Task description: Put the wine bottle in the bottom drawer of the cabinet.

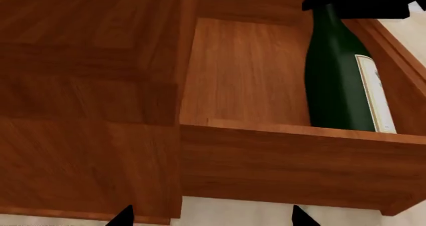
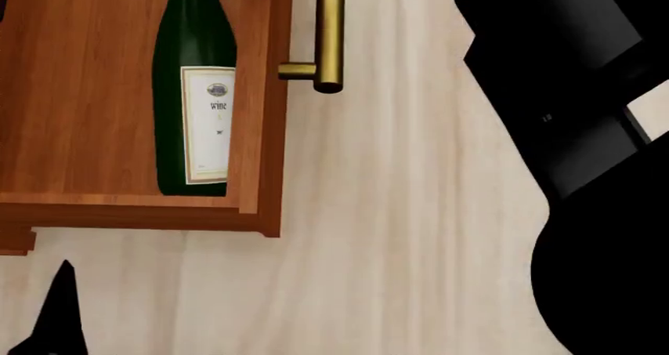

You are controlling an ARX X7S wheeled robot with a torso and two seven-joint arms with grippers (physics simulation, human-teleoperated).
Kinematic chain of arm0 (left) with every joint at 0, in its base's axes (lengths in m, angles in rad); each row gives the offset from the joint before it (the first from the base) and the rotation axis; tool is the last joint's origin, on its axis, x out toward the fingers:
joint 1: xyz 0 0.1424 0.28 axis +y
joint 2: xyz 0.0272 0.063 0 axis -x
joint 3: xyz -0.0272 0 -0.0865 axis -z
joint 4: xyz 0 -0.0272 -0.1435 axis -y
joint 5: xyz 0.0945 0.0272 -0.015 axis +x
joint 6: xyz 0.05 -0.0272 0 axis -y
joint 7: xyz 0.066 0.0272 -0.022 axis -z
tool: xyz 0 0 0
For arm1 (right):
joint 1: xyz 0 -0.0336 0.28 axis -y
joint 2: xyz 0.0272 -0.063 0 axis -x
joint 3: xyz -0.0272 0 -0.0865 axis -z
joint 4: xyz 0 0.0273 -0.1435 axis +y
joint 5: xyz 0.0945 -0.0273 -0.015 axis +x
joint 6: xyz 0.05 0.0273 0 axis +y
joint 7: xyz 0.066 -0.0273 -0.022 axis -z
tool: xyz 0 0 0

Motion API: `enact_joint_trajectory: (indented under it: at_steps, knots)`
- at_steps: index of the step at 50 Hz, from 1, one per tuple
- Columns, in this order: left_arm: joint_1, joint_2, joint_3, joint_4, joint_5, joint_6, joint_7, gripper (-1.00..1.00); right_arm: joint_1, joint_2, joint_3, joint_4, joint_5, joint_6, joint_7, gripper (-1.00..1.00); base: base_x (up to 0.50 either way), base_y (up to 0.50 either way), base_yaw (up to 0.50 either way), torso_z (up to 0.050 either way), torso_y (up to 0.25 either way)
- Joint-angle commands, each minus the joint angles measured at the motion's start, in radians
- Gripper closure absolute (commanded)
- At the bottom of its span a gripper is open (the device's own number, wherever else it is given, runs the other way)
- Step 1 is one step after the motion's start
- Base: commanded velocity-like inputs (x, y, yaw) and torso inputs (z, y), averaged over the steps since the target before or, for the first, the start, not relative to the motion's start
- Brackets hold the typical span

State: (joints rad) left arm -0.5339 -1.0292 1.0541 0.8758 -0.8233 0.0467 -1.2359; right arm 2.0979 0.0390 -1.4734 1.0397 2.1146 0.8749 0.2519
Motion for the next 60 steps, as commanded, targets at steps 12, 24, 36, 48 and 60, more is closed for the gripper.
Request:
enact_joint_trajectory:
  at_steps: [12, 24, 36, 48, 60]
  knots:
    - [0.016, -0.001, -0.006, -0.011, 0.002, 0.021, 0.008, -1.00, -0.116, -0.039, -0.155, -0.025, 0.068, 0.015, 0.032, -1.00, 0.00, 0.00, 0.01, 0.000, -0.014]
    - [0.017, -0.003, -0.006, -0.005, 0.003, 0.014, 0.005, -1.00, -0.116, -0.039, -0.155, -0.025, 0.068, 0.015, 0.032, -1.00, 0.00, 0.00, 0.01, 0.000, -0.016]
    - [0.023, 0.001, -0.008, -0.013, 0.008, 0.019, 0.008, -1.00, -0.042, -0.039, -0.155, -0.010, -0.001, 0.060, 0.073, -1.00, 0.00, 0.00, 0.00, 0.000, -0.014]
    - [0.019, 0.005, -0.009, -0.011, 0.007, 0.009, 0.009, -1.00, 0.056, -0.039, -0.156, 0.005, -0.056, 0.098, -0.010, -1.00, 0.00, 0.00, 0.00, 0.000, -0.004]
    - [0.014, 0.012, -0.008, -0.009, 0.001, -0.005, 0.007, -1.00, 0.138, -0.039, -0.158, 0.033, -0.086, 0.109, -0.080, -1.00, 0.00, 0.00, 0.00, 0.000, 0.000]
